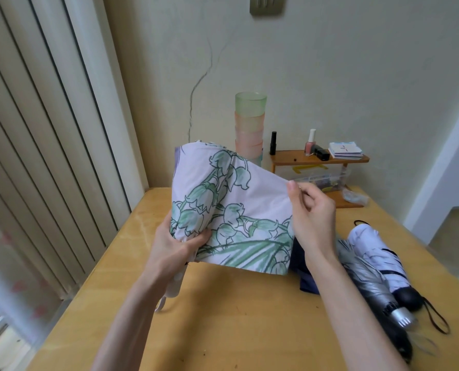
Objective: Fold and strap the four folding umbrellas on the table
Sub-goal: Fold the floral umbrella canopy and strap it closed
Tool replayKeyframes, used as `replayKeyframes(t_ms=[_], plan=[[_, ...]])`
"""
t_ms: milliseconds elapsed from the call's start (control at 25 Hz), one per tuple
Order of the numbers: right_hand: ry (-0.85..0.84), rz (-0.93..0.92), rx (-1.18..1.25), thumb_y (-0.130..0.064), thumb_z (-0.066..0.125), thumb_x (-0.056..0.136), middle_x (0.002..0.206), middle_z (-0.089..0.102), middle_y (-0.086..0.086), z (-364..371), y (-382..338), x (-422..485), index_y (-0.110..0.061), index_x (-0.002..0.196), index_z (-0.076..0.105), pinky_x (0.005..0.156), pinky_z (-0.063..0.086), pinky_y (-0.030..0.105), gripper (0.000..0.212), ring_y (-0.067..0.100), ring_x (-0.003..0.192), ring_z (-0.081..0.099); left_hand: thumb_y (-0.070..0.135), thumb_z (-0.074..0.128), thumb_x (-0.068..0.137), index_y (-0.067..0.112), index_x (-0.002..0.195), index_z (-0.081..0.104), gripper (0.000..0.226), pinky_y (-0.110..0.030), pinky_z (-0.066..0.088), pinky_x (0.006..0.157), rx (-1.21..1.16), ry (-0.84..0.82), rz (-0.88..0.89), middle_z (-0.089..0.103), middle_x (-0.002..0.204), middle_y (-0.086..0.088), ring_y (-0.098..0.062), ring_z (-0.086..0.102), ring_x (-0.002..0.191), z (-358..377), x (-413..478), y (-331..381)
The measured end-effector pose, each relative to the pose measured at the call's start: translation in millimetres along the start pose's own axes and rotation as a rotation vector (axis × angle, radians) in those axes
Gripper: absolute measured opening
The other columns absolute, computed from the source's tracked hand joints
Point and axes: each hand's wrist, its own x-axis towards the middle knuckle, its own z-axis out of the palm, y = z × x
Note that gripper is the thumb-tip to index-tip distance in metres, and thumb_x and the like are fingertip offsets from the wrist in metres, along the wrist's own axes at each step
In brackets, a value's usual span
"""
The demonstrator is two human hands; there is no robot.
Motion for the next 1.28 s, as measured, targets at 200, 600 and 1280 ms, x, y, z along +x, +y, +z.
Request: replayKeyframes(t_ms=[200, 600, 1280], plan=[[0.035, 0.192, 0.175, -0.034, 0.068, 0.103, 0.098, 0.082, -0.007, -1.5, -9.6, -1.3, -0.016, 0.107, 0.079, 0.079, 0.057, 0.022, 0.021, 0.006, 0.096, 0.076, 0.0, 0.084, 0.085, 0.019, 0.115, 0.067, 0.04, -0.023, 0.06, 0.063, -0.017, 0.01, 0.009, 0.081, 0.098, 0.008, -0.013, 0.078, 0.087, -2.2, 0.8, -0.6], [-0.108, 0.075, 0.02, -0.032, 0.067, 0.104, 0.072, 0.071, 0.017, -0.3, -29.1, -6.4, -0.005, 0.08, 0.065, 0.064, 0.046, 0.039, 0.037, 0.029, 0.064, 0.06, 0.064, 0.102, 0.04, 0.015, 0.13, 0.061, 0.111, -0.028, 0.061, 0.066, -0.004, -0.16, -0.037, 0.079, 0.108, -0.001, -0.013, 0.077, 0.09, -4.7, 5.3, -10.1], [-0.565, 0.011, -0.081, -0.013, 0.074, 0.098, 0.093, 0.081, 0.01, 106.8, -154.2, 47.0, -0.01, 0.111, 0.074, 0.072, 0.064, 0.027, 0.013, 0.016, 0.078, 0.078, 0.027, 0.081, 0.085, 0.0, 0.106, 0.065, 0.037, -0.038, 0.054, 0.072, -0.285, -0.353, -0.052, 0.062, 0.089, -0.014, -0.027, 0.058, 0.083, 13.6, -20.0, 21.3]])
